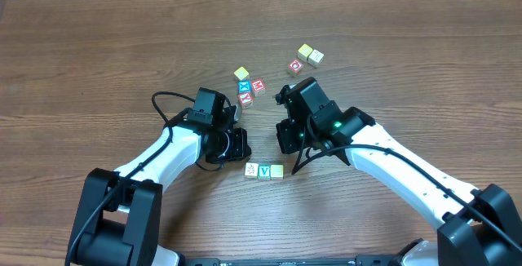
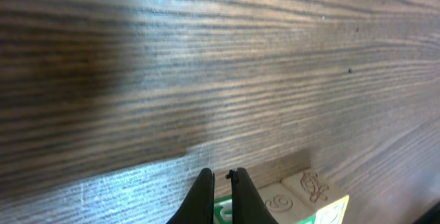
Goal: Flip 3 blocks
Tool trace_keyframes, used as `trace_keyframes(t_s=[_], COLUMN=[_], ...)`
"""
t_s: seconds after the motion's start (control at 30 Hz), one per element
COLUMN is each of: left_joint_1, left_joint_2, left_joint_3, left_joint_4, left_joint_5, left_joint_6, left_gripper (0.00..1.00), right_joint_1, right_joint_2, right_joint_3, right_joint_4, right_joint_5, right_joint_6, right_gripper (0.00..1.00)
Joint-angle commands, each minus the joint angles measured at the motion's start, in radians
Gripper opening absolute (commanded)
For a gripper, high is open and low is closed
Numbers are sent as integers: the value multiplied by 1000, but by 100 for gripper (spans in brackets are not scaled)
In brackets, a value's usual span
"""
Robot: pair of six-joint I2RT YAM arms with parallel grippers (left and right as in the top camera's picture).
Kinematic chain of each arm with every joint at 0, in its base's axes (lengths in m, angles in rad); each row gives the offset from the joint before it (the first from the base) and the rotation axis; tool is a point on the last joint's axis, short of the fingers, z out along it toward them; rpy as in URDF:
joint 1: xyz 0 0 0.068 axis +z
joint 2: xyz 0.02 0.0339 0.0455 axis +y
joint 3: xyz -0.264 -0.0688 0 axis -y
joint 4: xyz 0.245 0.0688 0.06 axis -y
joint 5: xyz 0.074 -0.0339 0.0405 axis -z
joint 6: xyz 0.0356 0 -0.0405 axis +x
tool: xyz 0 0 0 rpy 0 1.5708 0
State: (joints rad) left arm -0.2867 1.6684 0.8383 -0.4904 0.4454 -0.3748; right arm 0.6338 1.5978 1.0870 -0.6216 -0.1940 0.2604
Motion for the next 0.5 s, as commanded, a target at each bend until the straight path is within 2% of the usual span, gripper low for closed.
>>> trace_keyframes(t_s=[0.0, 0.47], left_joint_1=[-4, -37], left_joint_2=[7, 7], left_joint_3=[-5, -5], left_joint_4=[-15, -37], left_joint_5=[36, 46], left_joint_6=[39, 46], left_gripper=[4, 4], right_joint_1=[-13, -13], right_joint_2=[-21, -21], right_joint_3=[29, 29], right_joint_4=[-12, -21], right_joint_5=[6, 6], right_joint_6=[2, 2], right_gripper=[4, 4])
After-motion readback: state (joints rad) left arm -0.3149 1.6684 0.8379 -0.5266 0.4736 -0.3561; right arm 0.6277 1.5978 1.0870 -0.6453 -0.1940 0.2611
